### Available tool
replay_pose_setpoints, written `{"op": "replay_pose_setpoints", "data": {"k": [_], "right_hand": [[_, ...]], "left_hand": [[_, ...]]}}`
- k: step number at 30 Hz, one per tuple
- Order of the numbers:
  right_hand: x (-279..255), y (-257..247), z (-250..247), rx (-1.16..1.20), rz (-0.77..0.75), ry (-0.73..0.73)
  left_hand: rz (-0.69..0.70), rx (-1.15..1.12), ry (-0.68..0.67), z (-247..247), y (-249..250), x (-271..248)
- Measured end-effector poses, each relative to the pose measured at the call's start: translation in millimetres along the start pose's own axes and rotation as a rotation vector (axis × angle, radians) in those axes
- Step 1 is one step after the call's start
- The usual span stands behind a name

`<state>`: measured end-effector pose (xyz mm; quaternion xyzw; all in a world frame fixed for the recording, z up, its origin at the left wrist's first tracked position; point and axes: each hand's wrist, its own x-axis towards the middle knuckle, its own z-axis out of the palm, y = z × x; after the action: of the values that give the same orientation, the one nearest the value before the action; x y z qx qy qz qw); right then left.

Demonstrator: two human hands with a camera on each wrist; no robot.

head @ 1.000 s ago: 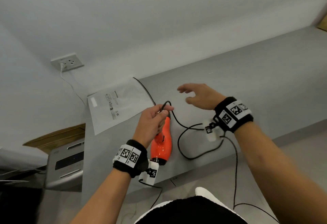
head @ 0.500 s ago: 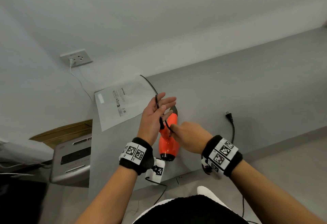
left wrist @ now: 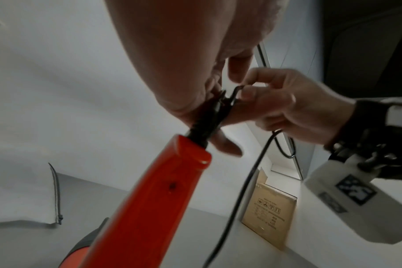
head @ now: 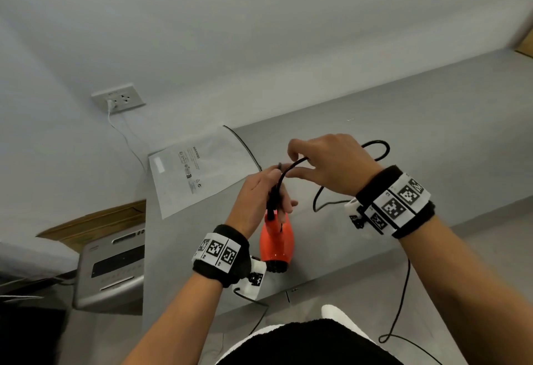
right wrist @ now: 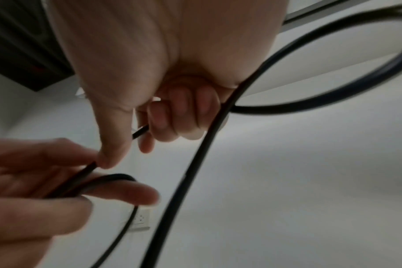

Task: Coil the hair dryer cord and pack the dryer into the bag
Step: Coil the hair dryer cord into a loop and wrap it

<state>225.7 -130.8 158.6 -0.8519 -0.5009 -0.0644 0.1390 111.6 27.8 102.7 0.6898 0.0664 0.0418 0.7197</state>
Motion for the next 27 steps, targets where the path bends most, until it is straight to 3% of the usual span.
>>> {"op": "replay_pose_setpoints", "data": {"k": [7,14,18,22,27], "right_hand": [[1,24,16,0.042,0.175,-0.054],[4,-8,35,0.238,0.038,-0.131],[5,-12,43,0.331,0.072,-0.137],[7,2,45,0.195,0.131,-0.132],[4,31,45,0.086,0.215,0.001]], "left_hand": [[-0.039,0.087,0.015,-9,3,-2],[-0.057,0.047,-0.046,-8,14,-1],[-0.066,-0.018,-0.05,-9,12,-1],[-0.077,-0.039,-0.109,-9,12,-6],[-0.089,-0.112,-0.107,-14,10,-14]]}}
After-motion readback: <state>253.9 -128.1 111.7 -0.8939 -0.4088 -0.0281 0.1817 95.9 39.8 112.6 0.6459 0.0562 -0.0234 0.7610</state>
